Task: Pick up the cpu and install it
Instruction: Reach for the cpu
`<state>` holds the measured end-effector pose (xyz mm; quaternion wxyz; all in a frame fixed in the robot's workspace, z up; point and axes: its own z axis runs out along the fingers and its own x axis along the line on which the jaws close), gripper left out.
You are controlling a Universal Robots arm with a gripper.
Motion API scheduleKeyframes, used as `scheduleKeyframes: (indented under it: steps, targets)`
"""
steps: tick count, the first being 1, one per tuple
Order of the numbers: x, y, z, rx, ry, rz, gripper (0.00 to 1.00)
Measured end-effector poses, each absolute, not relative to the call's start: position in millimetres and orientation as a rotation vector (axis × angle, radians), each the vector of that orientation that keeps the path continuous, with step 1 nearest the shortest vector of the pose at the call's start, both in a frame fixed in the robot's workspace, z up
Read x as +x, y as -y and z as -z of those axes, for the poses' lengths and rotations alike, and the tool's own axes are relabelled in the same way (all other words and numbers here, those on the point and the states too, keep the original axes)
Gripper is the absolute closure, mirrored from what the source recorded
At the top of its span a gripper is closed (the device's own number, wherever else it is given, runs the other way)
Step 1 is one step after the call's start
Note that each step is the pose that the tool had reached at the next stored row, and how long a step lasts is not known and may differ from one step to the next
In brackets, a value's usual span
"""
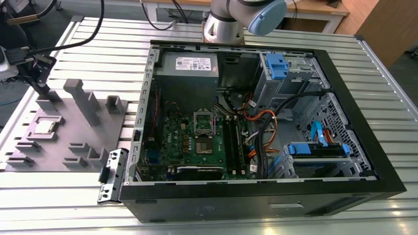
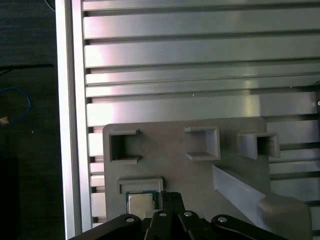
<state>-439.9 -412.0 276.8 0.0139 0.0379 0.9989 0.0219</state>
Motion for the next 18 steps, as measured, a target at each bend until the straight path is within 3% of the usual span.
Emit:
scheduleKeyframes:
  steps: [18]
  targets:
    - [-442.3, 412.0, -270.3, 0.118, -3.111, -0.068, 0.89]
